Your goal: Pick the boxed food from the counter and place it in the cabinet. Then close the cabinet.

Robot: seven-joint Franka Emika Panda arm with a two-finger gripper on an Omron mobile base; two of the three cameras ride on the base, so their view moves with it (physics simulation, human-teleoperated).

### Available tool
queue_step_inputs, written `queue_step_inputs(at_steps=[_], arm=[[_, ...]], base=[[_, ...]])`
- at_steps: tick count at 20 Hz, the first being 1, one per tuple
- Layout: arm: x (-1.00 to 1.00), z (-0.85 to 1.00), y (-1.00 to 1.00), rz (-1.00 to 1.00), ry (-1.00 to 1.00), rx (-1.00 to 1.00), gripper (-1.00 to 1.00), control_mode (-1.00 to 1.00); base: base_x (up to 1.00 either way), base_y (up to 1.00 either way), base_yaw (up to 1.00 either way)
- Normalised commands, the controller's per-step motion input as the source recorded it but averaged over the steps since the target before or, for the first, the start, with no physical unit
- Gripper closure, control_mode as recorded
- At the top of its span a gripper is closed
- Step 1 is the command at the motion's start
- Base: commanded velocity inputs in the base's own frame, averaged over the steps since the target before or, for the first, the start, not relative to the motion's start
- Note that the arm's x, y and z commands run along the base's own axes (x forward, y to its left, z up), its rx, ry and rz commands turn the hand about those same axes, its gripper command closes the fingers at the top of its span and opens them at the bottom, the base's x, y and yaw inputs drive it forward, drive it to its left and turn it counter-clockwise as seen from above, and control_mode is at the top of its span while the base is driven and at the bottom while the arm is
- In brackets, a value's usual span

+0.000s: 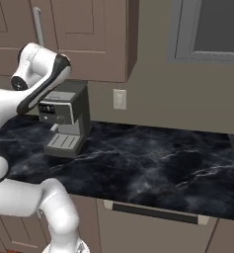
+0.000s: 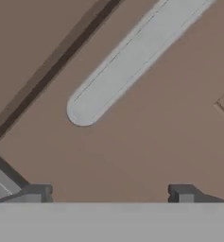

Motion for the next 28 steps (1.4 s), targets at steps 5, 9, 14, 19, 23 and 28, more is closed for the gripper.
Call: queue_step_inputs(at_steps=[5, 9, 14, 19, 23, 28], arm=[[0.0, 0.26, -0.81, 0.1, 0.95, 0.33, -1.0, -1.0], [-0.42, 0.46, -0.81, 0.06, 0.79, 0.3, -1.0, -1.0], [-1.0, 0.08, -0.31, 0.11, 0.42, 0.18, -1.0, -1.0], [-1.0, 0.0, -0.11, 0.08, 0.25, 0.13, -1.0, -1.0], [-1.0, 0.32, -0.23, 0.06, 0.37, 0.18, -1.0, -1.0], [-1.0, 0.81, -0.25, 0.08, 0.5, 0.21, -1.0, -1.0]], base=[[0.0, 0.0, 0.0], [0.0, 0.0, 0.0], [0.0, 0.0, 0.0], [0.0, 0.0, 0.0], [0.0, 0.0, 0.0], [0.0, 0.0, 0.0]])
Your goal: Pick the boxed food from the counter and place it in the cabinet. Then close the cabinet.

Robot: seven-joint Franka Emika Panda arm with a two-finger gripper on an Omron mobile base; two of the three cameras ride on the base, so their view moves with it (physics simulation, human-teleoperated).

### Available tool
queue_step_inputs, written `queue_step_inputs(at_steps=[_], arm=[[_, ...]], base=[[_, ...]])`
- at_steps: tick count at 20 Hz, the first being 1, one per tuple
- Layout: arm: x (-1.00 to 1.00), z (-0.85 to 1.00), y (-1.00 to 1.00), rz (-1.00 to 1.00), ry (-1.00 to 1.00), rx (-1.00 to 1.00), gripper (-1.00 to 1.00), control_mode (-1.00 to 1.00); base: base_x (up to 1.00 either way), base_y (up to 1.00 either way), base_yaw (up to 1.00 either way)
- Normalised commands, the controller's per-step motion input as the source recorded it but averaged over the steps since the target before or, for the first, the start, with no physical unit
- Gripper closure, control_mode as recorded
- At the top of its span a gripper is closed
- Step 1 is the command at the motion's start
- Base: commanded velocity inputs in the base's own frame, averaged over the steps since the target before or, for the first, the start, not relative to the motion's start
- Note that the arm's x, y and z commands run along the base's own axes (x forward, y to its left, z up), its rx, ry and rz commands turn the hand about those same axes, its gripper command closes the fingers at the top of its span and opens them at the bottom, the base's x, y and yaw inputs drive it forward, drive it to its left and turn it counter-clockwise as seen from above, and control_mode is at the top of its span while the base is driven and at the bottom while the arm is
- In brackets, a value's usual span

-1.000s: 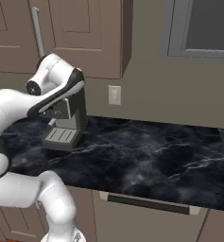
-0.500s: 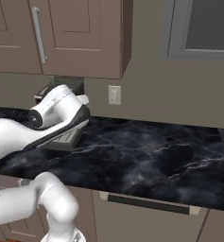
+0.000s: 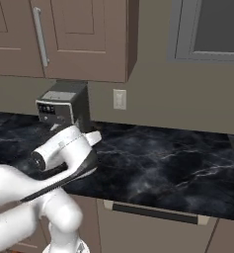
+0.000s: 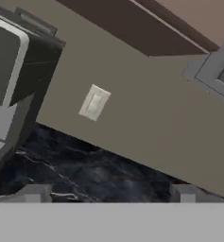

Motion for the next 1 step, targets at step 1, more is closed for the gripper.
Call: queue_step_inputs(at_steps=[1], arm=[[-1.0, 0.91, -0.27, 0.09, 0.52, 0.22, -1.0, -1.0]], base=[[0.0, 0.0, 0.0]])
